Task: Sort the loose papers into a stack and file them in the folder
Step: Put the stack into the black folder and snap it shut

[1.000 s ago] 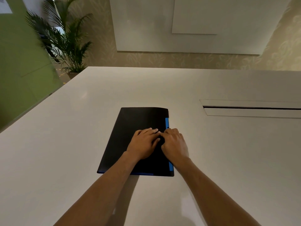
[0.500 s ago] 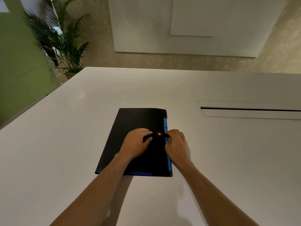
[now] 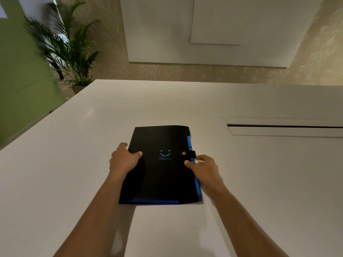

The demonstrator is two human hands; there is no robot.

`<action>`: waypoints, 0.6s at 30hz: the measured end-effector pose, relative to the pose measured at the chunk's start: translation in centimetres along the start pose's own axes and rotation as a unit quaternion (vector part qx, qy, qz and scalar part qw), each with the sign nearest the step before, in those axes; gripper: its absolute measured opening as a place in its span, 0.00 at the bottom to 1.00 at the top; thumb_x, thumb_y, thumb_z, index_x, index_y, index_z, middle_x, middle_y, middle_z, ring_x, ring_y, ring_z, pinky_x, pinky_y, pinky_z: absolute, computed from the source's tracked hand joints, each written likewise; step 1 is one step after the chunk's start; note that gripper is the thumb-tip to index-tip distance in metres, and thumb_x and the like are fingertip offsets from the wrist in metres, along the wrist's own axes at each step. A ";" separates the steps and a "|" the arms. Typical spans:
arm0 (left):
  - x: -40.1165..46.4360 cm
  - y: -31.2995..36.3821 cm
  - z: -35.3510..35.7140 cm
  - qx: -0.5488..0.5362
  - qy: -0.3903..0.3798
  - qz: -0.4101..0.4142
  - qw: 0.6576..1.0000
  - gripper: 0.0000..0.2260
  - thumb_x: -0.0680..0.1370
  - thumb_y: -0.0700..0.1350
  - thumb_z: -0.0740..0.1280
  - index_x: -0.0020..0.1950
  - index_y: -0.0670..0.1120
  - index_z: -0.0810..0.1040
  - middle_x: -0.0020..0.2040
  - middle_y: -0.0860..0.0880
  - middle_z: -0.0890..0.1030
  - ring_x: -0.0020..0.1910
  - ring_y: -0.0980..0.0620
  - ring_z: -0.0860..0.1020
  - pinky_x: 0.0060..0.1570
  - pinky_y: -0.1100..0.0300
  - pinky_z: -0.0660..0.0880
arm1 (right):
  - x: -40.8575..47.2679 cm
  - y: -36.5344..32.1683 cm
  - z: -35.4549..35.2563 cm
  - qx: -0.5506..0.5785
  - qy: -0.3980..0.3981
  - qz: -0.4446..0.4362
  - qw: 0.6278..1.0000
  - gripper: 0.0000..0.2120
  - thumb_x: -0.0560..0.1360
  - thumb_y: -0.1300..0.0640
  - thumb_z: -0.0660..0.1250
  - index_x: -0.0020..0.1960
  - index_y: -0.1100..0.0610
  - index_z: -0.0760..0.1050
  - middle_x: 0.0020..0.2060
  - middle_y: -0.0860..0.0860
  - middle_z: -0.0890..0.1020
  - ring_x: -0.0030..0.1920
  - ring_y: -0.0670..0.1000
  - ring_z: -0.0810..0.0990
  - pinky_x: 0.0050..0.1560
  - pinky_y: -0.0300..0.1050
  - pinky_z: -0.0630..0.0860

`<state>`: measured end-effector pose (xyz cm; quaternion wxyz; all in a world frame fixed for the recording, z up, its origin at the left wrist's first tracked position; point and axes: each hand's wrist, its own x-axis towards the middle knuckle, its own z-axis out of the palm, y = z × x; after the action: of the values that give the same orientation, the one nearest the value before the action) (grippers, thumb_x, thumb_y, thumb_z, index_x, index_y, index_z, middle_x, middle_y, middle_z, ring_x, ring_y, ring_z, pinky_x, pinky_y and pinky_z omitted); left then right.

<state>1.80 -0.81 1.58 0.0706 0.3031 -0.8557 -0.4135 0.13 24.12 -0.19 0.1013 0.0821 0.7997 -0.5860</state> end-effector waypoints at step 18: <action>3.4 5.6 4.6 -0.363 -0.068 -0.015 0.929 0.18 0.78 0.40 0.68 0.66 0.51 0.73 0.54 0.44 0.81 0.51 0.44 0.82 0.53 0.46 0.80 | 1.3 0.6 -7.9 0.246 -0.148 0.006 0.958 0.20 0.75 0.61 0.73 0.66 0.60 0.75 0.57 0.59 0.85 0.55 0.58 0.85 0.46 0.53 0.84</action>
<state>-5.19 2.97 2.34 0.1113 0.2404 -0.6454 -0.7165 -1.48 31.89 1.21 0.1990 0.0217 0.6061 -0.7698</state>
